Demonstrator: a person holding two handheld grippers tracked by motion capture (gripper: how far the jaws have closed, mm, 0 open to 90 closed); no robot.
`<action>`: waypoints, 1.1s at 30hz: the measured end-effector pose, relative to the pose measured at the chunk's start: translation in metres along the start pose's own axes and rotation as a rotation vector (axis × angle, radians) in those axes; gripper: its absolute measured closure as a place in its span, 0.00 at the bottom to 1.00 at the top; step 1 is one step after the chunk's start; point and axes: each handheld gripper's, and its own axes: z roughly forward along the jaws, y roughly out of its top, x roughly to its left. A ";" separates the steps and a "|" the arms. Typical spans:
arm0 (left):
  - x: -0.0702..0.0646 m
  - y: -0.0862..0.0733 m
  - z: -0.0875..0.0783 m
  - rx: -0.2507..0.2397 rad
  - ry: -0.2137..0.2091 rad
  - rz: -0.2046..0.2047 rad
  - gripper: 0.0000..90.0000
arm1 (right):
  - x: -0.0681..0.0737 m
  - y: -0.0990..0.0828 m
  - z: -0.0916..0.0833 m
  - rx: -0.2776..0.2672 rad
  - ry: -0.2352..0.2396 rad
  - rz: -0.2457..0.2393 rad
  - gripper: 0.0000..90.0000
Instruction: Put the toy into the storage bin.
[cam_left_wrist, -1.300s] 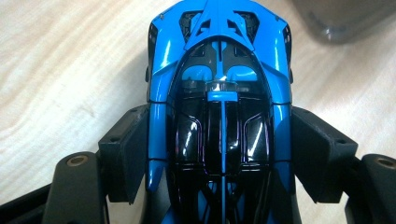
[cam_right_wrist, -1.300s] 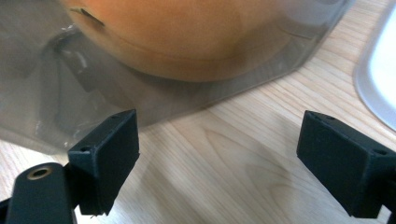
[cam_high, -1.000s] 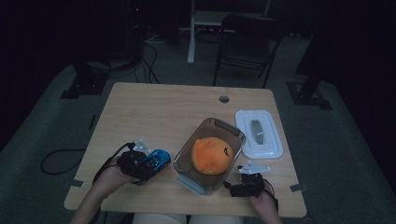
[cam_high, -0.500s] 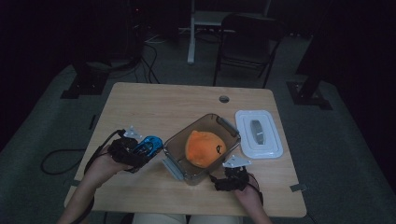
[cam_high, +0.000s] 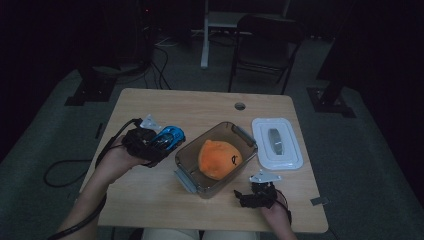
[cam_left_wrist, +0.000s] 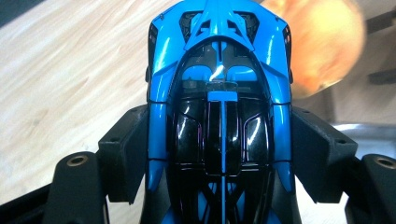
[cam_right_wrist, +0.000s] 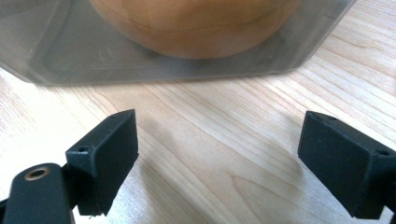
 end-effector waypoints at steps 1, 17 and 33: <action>0.000 0.000 0.000 0.000 0.000 0.000 0.32 | 0.000 0.000 0.000 0.001 -0.004 -0.001 0.13; -0.046 0.075 0.054 0.000 -0.107 0.096 0.32 | -0.001 -0.002 0.001 0.013 -0.007 -0.006 0.13; -0.058 0.068 0.096 0.102 -0.117 0.113 0.32 | -0.002 -0.002 0.002 0.016 -0.002 -0.004 0.13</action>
